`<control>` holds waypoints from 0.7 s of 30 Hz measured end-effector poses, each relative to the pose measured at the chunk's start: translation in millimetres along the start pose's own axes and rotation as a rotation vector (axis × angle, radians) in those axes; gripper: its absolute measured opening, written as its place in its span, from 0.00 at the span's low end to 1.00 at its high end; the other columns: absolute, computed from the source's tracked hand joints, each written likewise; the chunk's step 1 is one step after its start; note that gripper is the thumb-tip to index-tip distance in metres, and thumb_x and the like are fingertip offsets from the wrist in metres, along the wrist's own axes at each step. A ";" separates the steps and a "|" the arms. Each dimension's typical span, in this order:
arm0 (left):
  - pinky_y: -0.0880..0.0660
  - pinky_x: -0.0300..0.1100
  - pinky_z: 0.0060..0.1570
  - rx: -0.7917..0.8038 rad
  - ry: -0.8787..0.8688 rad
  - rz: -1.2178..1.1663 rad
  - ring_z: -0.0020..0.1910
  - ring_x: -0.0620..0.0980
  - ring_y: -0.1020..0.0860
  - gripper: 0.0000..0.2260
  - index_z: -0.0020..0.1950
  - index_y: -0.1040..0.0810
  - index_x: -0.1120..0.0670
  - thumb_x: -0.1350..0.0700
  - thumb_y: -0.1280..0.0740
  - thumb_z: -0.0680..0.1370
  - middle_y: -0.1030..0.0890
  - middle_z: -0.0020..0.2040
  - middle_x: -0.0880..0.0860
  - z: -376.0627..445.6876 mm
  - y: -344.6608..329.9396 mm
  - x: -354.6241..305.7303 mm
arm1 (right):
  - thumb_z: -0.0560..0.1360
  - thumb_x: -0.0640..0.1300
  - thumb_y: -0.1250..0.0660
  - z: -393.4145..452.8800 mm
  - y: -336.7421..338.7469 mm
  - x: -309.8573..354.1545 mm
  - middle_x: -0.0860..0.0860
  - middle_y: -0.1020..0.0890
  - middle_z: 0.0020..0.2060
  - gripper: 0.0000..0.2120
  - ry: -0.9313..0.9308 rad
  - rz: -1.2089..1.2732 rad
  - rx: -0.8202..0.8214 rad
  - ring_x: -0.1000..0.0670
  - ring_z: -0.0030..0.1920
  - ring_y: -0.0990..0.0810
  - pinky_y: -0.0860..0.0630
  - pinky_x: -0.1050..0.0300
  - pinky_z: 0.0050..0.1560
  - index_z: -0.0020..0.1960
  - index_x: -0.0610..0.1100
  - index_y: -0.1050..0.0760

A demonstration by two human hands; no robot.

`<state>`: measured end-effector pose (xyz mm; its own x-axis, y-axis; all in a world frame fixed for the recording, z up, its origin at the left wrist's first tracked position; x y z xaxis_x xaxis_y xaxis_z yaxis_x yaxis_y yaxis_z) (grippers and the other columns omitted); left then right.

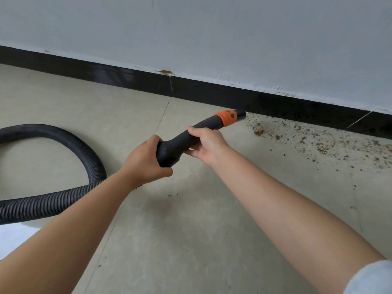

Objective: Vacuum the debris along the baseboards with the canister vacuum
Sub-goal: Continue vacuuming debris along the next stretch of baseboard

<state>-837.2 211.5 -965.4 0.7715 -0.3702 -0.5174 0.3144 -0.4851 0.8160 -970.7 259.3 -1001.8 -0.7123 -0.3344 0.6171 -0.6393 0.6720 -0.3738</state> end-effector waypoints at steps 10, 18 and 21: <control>0.28 0.43 0.36 0.016 0.059 0.022 0.41 0.52 0.24 0.19 0.50 0.33 0.54 0.59 0.27 0.65 0.27 0.41 0.48 -19.1 15.1 43.3 | 0.76 0.33 0.35 0.2 -38.2 -36.9 0.39 0.29 0.64 0.23 -0.097 0.001 0.059 0.38 0.63 0.27 0.26 0.42 0.54 0.67 0.36 0.38; 0.26 0.49 0.42 0.007 0.107 -0.001 0.42 0.53 0.24 0.22 0.50 0.32 0.55 0.53 0.29 0.61 0.27 0.40 0.46 -33.6 32.4 69.7 | 0.76 0.34 0.35 -1.9 -64.7 -58.9 0.39 0.28 0.65 0.25 -0.131 -0.011 0.098 0.38 0.61 0.26 0.25 0.44 0.49 0.70 0.36 0.39; 0.26 0.49 0.42 0.014 0.100 0.015 0.43 0.53 0.24 0.22 0.51 0.31 0.56 0.54 0.27 0.62 0.27 0.40 0.48 -34.2 34.1 72.8 | 0.76 0.34 0.35 -1.8 -67.7 -62.5 0.39 0.28 0.64 0.25 -0.137 0.009 0.092 0.39 0.60 0.26 0.25 0.43 0.48 0.70 0.37 0.39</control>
<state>-751.4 195.1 -966.4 0.8279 -0.2968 -0.4760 0.2952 -0.4910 0.8196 -882.3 235.9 -1013.8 -0.7469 -0.4201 0.5154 -0.6522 0.6140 -0.4446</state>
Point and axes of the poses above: each hand's wrist, its own z-axis towards the middle knuckle, its own y-axis out of the back of the hand, x = y × z, the point moved 7 cm from there along z, towards the middle knuckle
